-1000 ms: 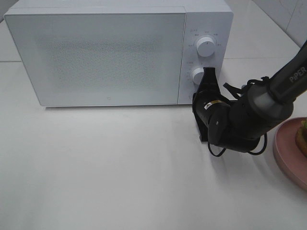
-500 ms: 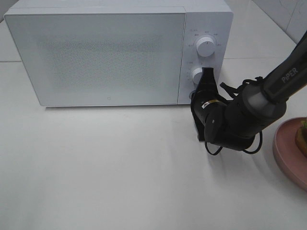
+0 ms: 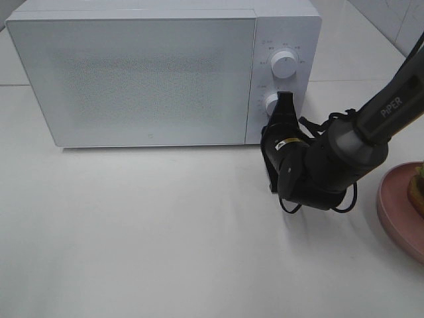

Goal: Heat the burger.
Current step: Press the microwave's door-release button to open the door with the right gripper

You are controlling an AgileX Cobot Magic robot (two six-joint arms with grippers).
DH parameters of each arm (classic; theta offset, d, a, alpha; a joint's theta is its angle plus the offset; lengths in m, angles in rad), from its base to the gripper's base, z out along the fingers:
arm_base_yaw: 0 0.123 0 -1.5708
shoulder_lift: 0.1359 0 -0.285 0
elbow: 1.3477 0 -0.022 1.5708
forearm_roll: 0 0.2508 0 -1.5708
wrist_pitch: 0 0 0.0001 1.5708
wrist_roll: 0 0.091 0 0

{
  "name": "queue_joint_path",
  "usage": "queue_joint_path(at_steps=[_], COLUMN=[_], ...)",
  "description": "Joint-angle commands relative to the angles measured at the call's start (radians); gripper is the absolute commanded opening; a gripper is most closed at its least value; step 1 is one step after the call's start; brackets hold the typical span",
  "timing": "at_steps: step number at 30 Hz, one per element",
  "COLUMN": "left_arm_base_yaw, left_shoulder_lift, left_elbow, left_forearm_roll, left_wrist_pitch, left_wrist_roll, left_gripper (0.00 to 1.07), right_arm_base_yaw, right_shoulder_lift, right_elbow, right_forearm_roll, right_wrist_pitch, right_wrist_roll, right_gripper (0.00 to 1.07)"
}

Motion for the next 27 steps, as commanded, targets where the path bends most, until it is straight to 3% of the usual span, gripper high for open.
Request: queue_joint_path(at_steps=[1, 20, 27], left_arm_base_yaw=[0.003, 0.003, 0.003], left_shoulder_lift=[-0.016, -0.016, -0.016], left_elbow=[-0.001, -0.001, -0.001], left_forearm_roll=[0.001, 0.001, 0.001], left_wrist_pitch=[-0.004, -0.004, -0.004], left_wrist_roll=[-0.001, -0.001, -0.001], left_gripper=[1.0, 1.0, 1.0], right_arm_base_yaw=[-0.013, -0.013, -0.011], right_shoulder_lift=[0.002, 0.033, -0.008], right_elbow=[-0.071, -0.106, -0.059], right_forearm_roll=[-0.052, -0.029, -0.011], right_wrist_pitch=[-0.17, -0.168, -0.119], right_wrist_roll=[0.01, -0.028, -0.046], right_gripper=[0.0, 0.0, 0.0])
